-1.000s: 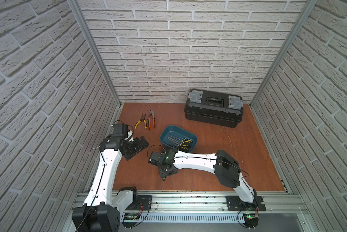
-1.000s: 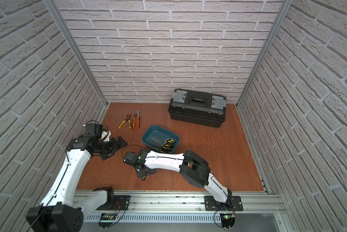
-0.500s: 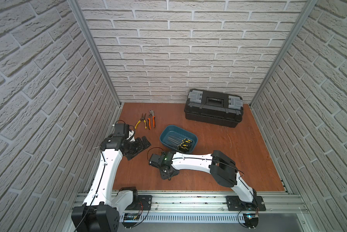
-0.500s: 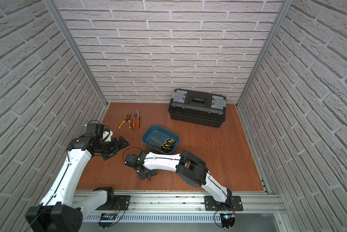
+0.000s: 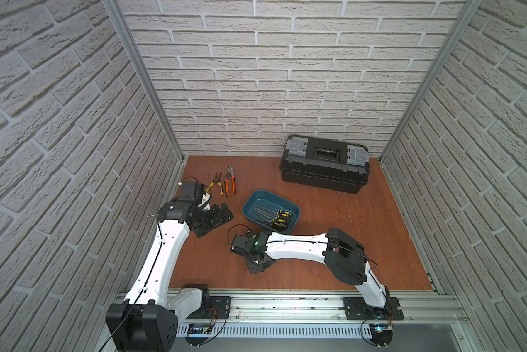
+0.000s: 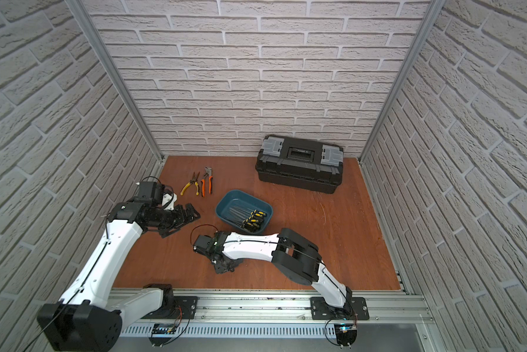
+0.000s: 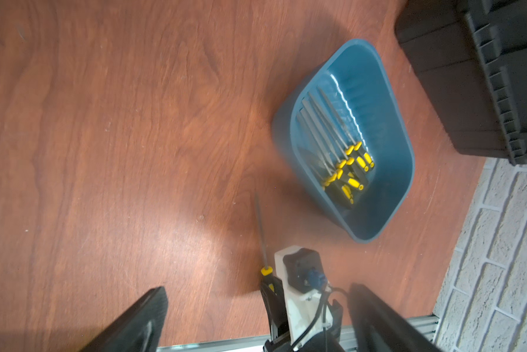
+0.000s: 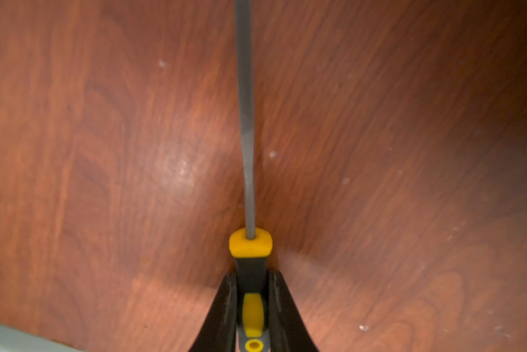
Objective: Put the file tool into the storage box
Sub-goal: Pick up the file tool from the center of the board, then place the file tool in the storage box.
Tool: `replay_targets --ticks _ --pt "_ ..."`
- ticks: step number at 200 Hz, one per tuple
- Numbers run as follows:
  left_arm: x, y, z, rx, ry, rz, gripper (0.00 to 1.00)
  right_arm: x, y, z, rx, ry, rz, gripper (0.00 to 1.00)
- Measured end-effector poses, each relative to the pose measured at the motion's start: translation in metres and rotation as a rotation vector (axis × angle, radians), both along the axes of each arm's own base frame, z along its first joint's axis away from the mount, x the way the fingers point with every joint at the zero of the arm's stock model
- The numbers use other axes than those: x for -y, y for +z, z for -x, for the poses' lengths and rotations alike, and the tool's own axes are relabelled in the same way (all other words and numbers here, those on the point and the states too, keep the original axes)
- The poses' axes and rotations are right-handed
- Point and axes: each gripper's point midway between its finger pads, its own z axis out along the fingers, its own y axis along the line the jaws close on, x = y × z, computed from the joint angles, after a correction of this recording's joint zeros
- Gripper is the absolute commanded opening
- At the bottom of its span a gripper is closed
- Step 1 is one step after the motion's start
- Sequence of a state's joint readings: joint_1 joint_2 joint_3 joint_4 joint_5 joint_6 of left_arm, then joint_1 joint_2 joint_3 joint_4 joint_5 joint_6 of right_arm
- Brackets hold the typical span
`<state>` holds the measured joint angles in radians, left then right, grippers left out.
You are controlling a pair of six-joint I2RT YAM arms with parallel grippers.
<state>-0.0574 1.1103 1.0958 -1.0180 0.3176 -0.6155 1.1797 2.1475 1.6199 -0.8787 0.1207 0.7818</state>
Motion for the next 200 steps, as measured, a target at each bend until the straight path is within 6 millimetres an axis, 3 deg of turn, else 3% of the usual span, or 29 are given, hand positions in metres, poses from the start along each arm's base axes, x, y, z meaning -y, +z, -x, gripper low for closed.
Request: replay_targets --ticks 28,51,81,108,143,170,200 --pt "0.0 0.024 -0.012 0.059 0.013 0.008 0.98 0.018 0.018 0.002 0.009 0.106 0.013 0.13" --pt "0.004 0.039 -0.027 0.089 0.014 0.027 0.98 0.022 0.061 -0.008 0.045 0.189 -0.062 0.13" --pt "0.012 0.047 -0.052 0.098 -0.001 0.057 0.98 0.035 0.125 -0.046 0.11 0.219 -0.184 0.14" --pt "0.021 0.048 -0.072 0.09 -0.023 0.075 0.98 0.052 0.151 -0.092 0.148 0.205 -0.229 0.14" --pt "0.034 0.045 -0.096 0.074 -0.053 0.089 0.98 0.068 0.145 -0.143 0.14 0.213 -0.211 0.14" --pt "0.042 0.043 -0.109 0.065 -0.072 0.096 0.98 0.063 0.114 -0.168 0.086 0.26 -0.187 0.14" --pt "0.045 0.036 -0.119 0.045 -0.078 0.098 0.98 0.063 0.074 -0.179 0.03 0.314 -0.122 0.13"
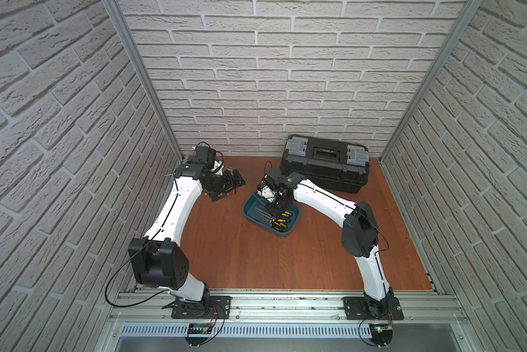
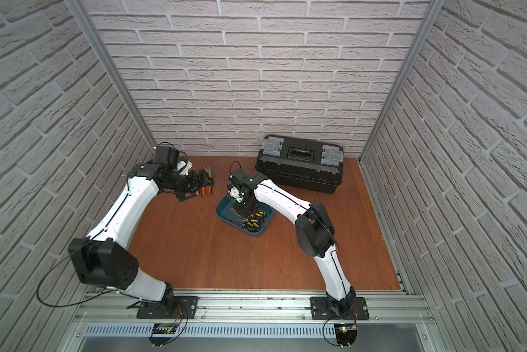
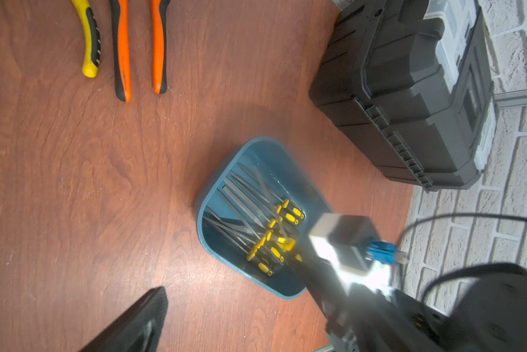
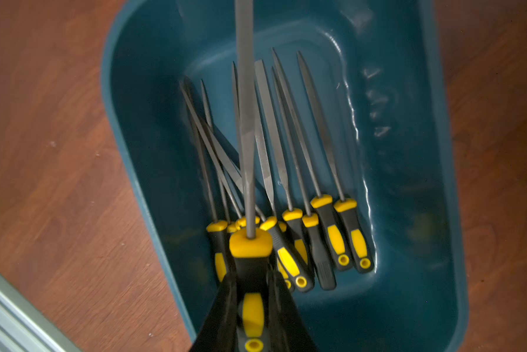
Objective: Put the file tool into the storage box
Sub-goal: Place the file tool in the storage box.
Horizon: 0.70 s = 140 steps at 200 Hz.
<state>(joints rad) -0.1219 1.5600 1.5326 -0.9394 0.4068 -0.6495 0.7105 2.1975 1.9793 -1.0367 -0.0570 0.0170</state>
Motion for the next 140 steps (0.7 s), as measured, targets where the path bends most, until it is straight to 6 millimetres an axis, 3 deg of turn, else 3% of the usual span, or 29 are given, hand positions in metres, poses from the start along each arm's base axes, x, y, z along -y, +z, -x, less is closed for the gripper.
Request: replay_targets --ticks 24,91,140 --pt "0.003 -0.002 -0.012 -0.007 -0.004 0.001 0.98 0.011 -0.015 -0.008 0.016 0.012 0.072 0.13" --pt "0.013 -0.014 -0.036 -0.031 -0.021 -0.002 0.98 0.035 0.001 -0.039 0.164 0.048 0.207 0.13" --pt "0.014 -0.021 -0.041 -0.05 -0.022 -0.005 0.98 0.05 -0.016 -0.048 0.182 0.091 0.321 0.13"
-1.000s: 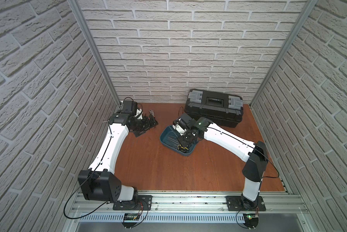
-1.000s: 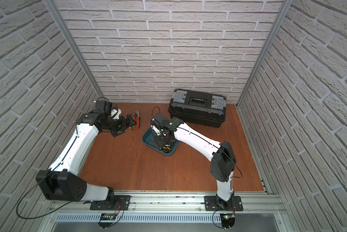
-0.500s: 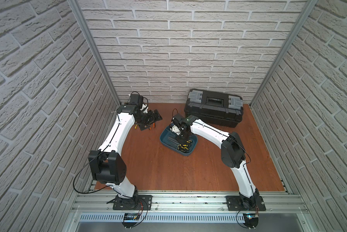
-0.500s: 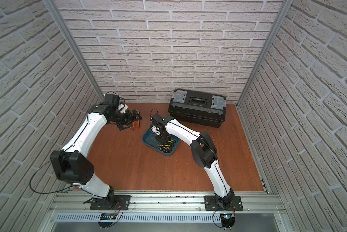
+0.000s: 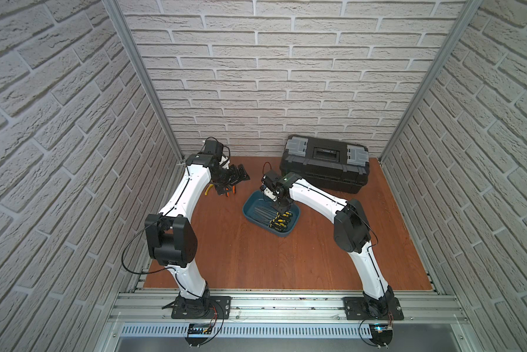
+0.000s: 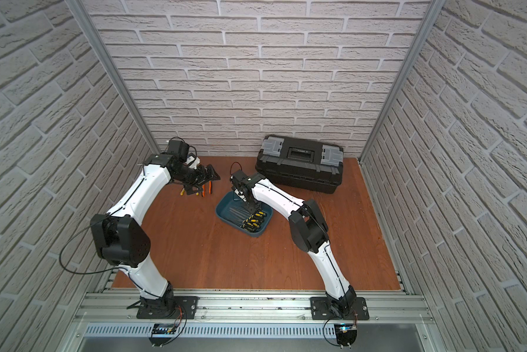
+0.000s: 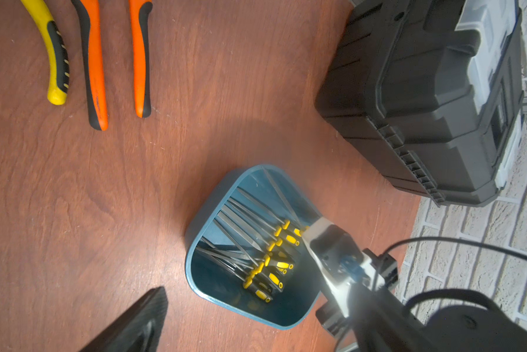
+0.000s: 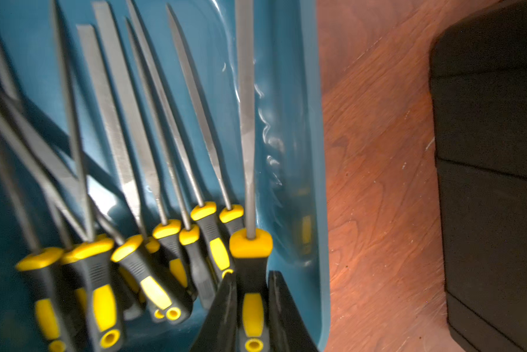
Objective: Put the file tool into the storage box
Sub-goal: Place the file tool in the storage box.
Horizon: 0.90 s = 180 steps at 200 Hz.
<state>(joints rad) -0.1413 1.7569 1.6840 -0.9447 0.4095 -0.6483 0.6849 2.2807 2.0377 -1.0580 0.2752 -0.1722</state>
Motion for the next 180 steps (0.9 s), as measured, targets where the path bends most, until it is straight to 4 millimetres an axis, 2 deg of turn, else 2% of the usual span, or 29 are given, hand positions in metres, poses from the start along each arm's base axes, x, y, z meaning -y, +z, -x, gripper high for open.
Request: replay_targets --ticks 78,89,113,127,153,176,178,180 --pt "0.008 0.001 0.0 0.003 -0.019 -0.001 0.98 0.009 -0.015 0.001 -0.001 0.025 0.057 0.16" --pt "0.011 0.0 0.0 0.002 -0.025 -0.002 0.98 0.011 -0.019 0.002 -0.006 0.027 0.065 0.24" --pt "0.016 -0.001 0.002 0.001 -0.039 -0.006 0.98 0.014 -0.023 0.003 -0.009 0.025 0.075 0.48" --pt "0.018 -0.002 0.003 0.0 -0.044 -0.011 0.98 0.013 -0.022 0.002 0.0 0.015 0.068 0.59" --pt "0.018 -0.003 0.002 0.007 -0.05 -0.028 0.98 0.01 -0.018 -0.001 0.016 -0.004 0.048 0.68" --pt "0.015 -0.004 0.001 0.018 -0.055 -0.054 0.98 0.007 -0.005 -0.003 0.049 -0.047 -0.001 0.73" --pt "0.015 -0.004 0.001 0.019 -0.054 -0.057 0.98 0.007 -0.003 -0.003 0.052 -0.051 -0.006 0.75" --pt "0.014 -0.004 0.001 0.02 -0.055 -0.059 0.98 0.007 -0.001 -0.003 0.057 -0.055 -0.011 0.87"
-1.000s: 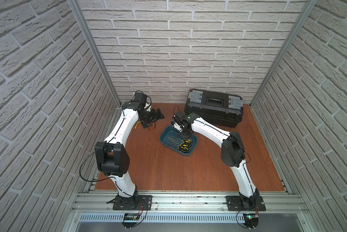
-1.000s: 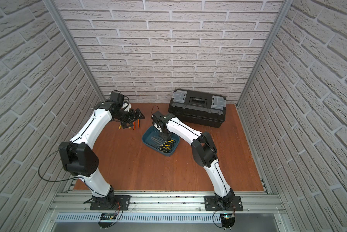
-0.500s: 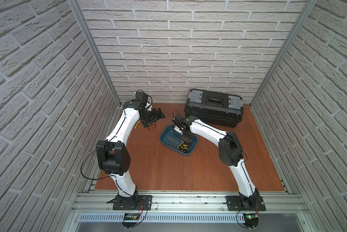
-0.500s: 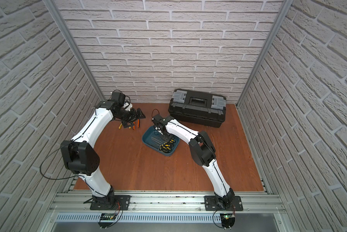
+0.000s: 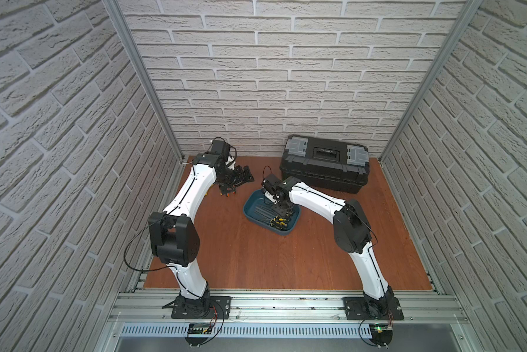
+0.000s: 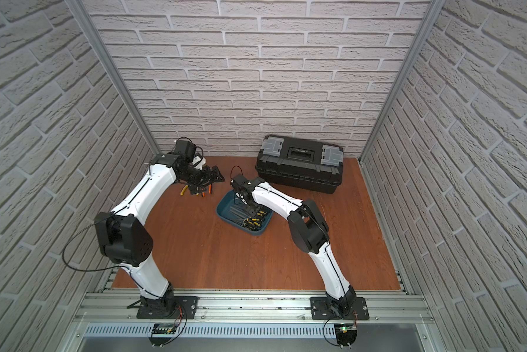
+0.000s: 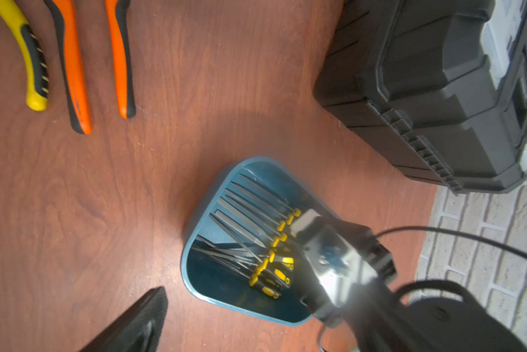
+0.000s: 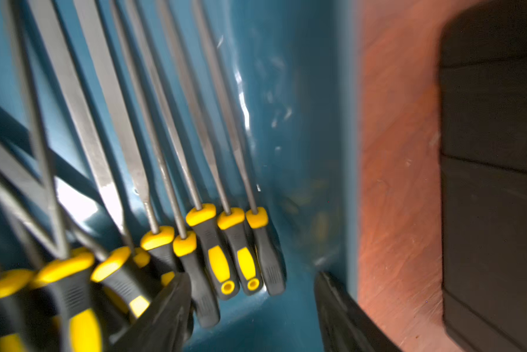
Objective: Put the file tool into the storage box
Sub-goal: Place the file tool in the storage box, then reset both arms
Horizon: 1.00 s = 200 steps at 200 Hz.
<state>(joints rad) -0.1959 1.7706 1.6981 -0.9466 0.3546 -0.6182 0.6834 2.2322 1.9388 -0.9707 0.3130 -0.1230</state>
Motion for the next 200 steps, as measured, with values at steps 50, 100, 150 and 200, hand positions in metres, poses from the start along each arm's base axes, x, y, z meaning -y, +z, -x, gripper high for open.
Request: replay_targets --ticks 50,100,150,200 --pt "-0.017 0.014 -0.001 0.118 -0.007 -0.105 0.98 0.024 0.088 -0.001 0.227 -0.22 -0.186 1.0" --pt "-0.062 0.026 0.016 0.359 0.024 -0.332 0.98 0.134 0.136 0.005 0.454 -0.612 -0.285 0.99" --pt "-0.124 -0.04 0.021 0.314 0.064 -0.567 0.98 0.251 0.078 0.036 0.479 -0.897 -0.202 0.99" --pt "-0.18 -0.08 0.028 0.378 0.112 -0.717 0.98 0.284 0.037 0.045 0.493 -0.93 -0.225 0.99"
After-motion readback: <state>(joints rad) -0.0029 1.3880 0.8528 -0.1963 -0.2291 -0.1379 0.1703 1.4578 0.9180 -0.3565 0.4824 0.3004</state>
